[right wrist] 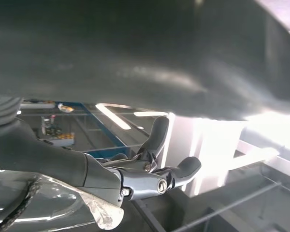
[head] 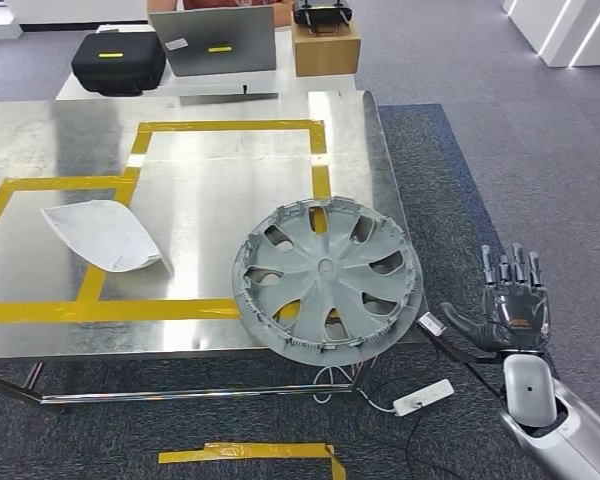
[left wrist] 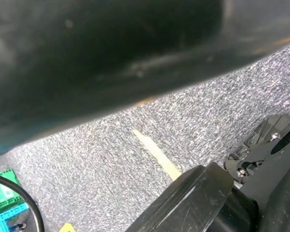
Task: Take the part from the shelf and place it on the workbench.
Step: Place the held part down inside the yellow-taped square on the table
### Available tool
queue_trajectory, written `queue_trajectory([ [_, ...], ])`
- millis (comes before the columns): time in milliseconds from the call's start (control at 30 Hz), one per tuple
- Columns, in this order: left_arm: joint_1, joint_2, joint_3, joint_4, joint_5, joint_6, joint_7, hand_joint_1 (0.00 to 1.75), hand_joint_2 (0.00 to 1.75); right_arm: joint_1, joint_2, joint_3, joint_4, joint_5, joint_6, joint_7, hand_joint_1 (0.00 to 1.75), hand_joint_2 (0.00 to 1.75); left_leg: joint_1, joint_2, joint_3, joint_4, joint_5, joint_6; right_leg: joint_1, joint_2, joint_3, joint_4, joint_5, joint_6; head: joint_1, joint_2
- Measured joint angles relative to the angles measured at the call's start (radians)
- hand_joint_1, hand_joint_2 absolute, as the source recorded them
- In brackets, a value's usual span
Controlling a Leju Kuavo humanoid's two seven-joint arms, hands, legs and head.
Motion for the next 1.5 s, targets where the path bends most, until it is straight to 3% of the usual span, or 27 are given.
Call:
queue_trajectory([
  [133,0.000,0.000,0.000,0.000,0.000,0.002,0.002,0.00,0.00,0.014,-0.013,-0.021,-0.030,0.000,0.022,0.003,0.00,0.00,0.000,0.000,0.000,0.000,0.000,0.000,0.000,0.000,0.000,0.000,0.000,0.000,0.000,0.000],
  [433,0.003,-0.001,0.000,0.000,-0.003,-0.003,-0.005,0.00,0.00,-0.008,-0.065,-0.030,-0.090,0.000,-0.113,0.003,0.00,0.00,0.000,0.000,0.000,0.000,0.000,0.001,0.000,0.000,0.000,0.000,0.000,0.001,0.000,0.000],
  [867,0.005,-0.001,0.001,0.000,-0.003,-0.011,-0.011,0.00,0.00,-0.026,-0.089,-0.025,-0.115,0.000,-0.127,-0.011,0.00,0.00,-0.001,0.000,-0.001,0.000,0.000,0.001,0.000,0.000,0.000,0.000,0.001,0.001,0.000,0.000],
  [1167,0.009,-0.001,0.003,0.000,0.000,-0.030,-0.026,0.00,0.00,-0.041,-0.076,-0.061,-0.156,0.000,-0.166,-0.248,0.00,0.00,-0.001,0.000,-0.002,0.003,-0.001,0.004,-0.001,0.000,0.000,-0.001,0.001,0.003,0.000,0.000],
  [1300,0.010,-0.001,0.005,0.001,0.000,-0.029,-0.026,0.00,0.00,-0.026,-0.035,-0.128,-0.162,0.000,-0.190,-0.379,0.00,0.00,-0.004,0.000,-0.005,0.012,-0.006,0.015,-0.005,-0.001,0.000,-0.001,0.003,0.009,-0.001,0.000],
  [1400,0.011,-0.002,0.007,0.002,0.000,-0.028,-0.025,0.00,0.00,-0.001,0.009,-0.199,-0.171,-0.001,-0.198,-0.482,0.00,0.00,-0.003,0.000,-0.004,0.005,0.004,0.027,-0.006,0.000,0.004,-0.007,0.009,0.021,-0.001,0.000],
  [1467,0.010,-0.005,0.008,0.002,0.000,-0.025,-0.025,0.00,0.00,0.018,0.042,-0.254,-0.181,-0.001,-0.202,-0.548,0.00,0.00,0.002,0.004,0.002,-0.020,0.022,0.039,-0.005,0.002,-0.004,0.004,-0.010,0.028,0.001,0.000],
  [1500,0.010,-0.007,0.008,0.002,0.000,-0.024,-0.025,0.00,0.00,0.026,0.058,-0.280,-0.184,-0.001,-0.204,-0.573,0.00,0.00,0.005,0.005,0.003,-0.032,0.031,0.043,-0.004,0.003,-0.018,0.037,-0.037,0.030,0.003,0.000],
])
